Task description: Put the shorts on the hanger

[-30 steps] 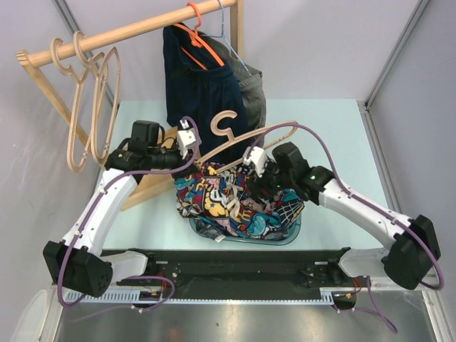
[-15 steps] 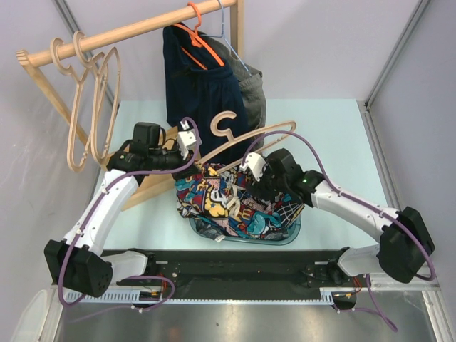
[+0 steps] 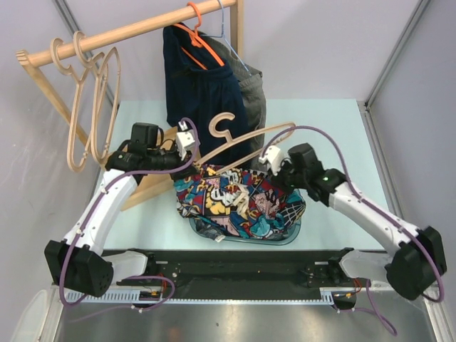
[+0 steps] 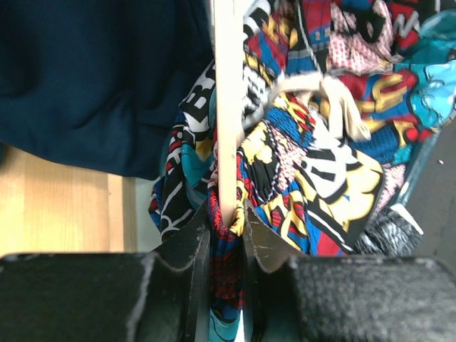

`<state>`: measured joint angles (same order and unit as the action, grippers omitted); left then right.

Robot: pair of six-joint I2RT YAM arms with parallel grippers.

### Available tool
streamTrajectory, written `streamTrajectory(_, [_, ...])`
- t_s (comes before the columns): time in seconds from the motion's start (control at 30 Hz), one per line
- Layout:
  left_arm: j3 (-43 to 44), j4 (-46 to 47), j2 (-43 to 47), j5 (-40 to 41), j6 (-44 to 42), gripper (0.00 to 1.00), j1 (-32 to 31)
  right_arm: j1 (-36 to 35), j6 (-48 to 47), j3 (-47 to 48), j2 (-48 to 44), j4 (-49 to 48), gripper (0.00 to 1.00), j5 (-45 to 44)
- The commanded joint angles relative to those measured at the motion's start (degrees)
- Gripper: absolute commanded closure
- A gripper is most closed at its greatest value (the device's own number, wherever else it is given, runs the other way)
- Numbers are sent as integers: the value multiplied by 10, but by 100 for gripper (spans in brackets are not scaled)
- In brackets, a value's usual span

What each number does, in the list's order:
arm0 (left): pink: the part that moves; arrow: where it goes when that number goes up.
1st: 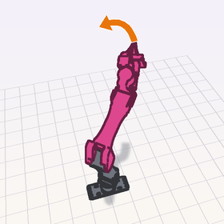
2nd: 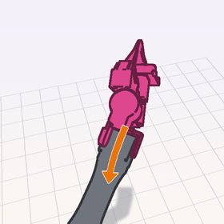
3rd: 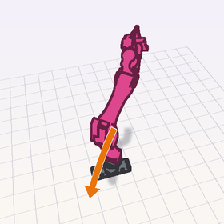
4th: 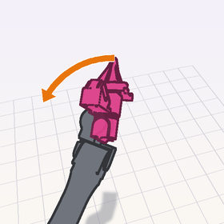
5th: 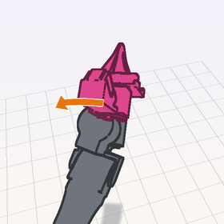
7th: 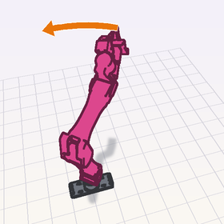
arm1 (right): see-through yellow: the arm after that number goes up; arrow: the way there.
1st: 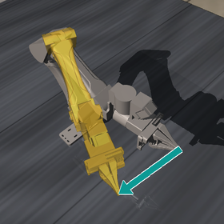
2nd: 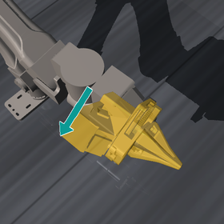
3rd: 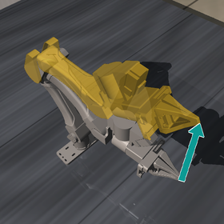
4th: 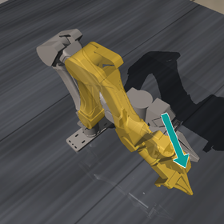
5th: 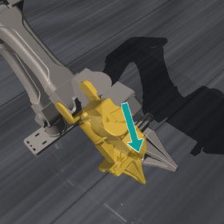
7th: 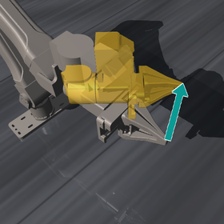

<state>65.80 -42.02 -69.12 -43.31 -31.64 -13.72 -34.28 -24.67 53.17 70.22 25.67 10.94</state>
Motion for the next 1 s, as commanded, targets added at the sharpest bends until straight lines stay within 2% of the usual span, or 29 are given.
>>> streamTrajectory(0.0, [30, -35, 3, -60, -59, 100, 26, 54, -16, -7, -94, 21, 100, 58])
streamTrajectory(0.07, [38, -67, 0, -105, -110, 100, 50, 98, -27, -16, -126, 26, 100, 79])
streamTrajectory(0.13, [56, -129, -5, -147, -157, 100, 71, 128, -38, -27, -173, 39, 100, 94])
streamTrajectory(0.17, [67, -170, -5, -154, -207, 100, 76, 164, -44, -31, -190, 46, 100, 104])
streamTrajectory(0.33, [81, -242, -8, -153, -293, 100, 93, 273, -68, -54, -257, 59, 100, 171])
streamTrajectory(0.53, [81, -285, -4, -135, -381, 100, 102, 406, -95, -67, -274, 54, 100, 251])
streamTrajectory(0.7, [84, -336, -22, -100, -439, 100, 101, 457, -106, -67, -288, 42, 100, 301])
streamTrajectory(0.83, [90, -384, -39, -65, -483, 100, 91, 459, -118, -66, -312, 37, 100, 334])
streamTrajectory(0.97, [72, -383, -47, -11, -474, 100, 64, 459, -137, -66, -336, 23, 100, 353])
